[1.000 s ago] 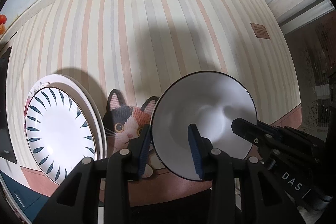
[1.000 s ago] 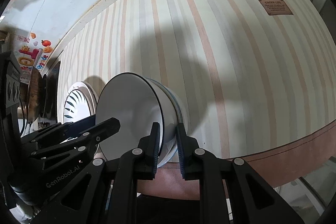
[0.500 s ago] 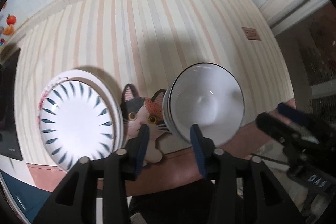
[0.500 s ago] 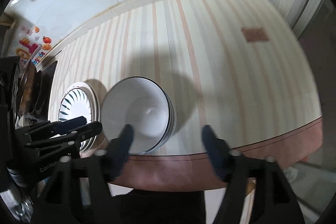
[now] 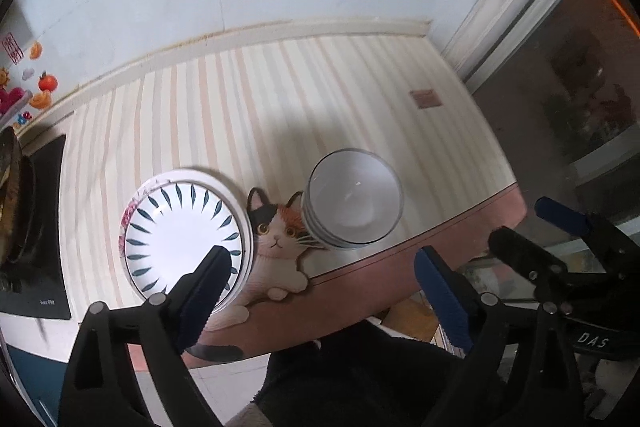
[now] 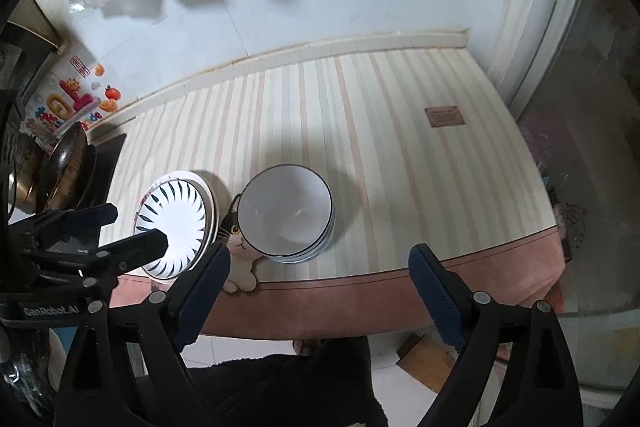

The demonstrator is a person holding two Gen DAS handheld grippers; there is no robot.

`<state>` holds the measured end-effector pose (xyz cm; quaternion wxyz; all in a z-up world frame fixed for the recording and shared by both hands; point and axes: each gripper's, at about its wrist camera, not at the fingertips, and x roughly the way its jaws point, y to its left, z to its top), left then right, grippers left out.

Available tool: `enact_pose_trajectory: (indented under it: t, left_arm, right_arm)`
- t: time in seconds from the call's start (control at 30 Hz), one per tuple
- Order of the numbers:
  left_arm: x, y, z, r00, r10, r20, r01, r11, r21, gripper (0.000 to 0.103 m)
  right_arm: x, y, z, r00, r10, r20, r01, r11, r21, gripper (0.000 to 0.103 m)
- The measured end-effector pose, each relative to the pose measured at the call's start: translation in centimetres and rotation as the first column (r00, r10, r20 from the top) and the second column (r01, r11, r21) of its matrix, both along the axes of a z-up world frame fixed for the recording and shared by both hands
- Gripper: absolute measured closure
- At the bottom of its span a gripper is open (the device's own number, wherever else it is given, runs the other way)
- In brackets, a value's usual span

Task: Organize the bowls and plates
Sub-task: 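Move both tools back toward the bowl stack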

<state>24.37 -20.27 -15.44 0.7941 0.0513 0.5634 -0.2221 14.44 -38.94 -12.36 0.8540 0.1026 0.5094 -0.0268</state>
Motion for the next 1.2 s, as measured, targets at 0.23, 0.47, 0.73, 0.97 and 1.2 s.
enact_pose_trajectory:
  t: [0.23, 0.47, 0.73, 0.97, 1.2]
  left_arm:
    - [-1.5, -0.1, 3.2, 0.996, -0.033, 0.080, 0.037, 0.998, -0.045, 0.004]
    - [-1.9, -0.4, 4.1, 0.992, -0.044, 0.122, 0.051, 0.997, -0.050, 0.001]
    - [-1.3, -0.8, 3.0, 0.995, -0.045, 0.084, 0.049, 0.997, -0.055, 0.001]
    - [0.6, -0.9, 0.2, 0.999, 0.005, 0.033, -0.004, 1.000, -0.030, 0.001]
    - [3.9, -0.3, -4.3, 0.996, 0.078, -0.036, -0.077, 0.997, 0.027, 0.001]
  right_arm:
    - [-2.7, -0.2, 4.1, 0.995, -0.038, 0.095, 0.039, 0.999, -0.012, 0.005]
    - [-3.9, -0.4, 5.6, 0.989, -0.059, 0.134, 0.065, 0.997, -0.038, 0.003]
    - [-3.0, -1.2, 4.4, 0.991, -0.076, 0.113, 0.077, 0.997, -0.008, 0.002]
    - [-1.3, -1.7, 2.7, 0.995, -0.070, 0.076, 0.070, 0.998, 0.003, 0.002]
    - [1.5, -2.7, -1.5, 0.998, -0.070, 0.006, 0.069, 0.996, 0.062, 0.002]
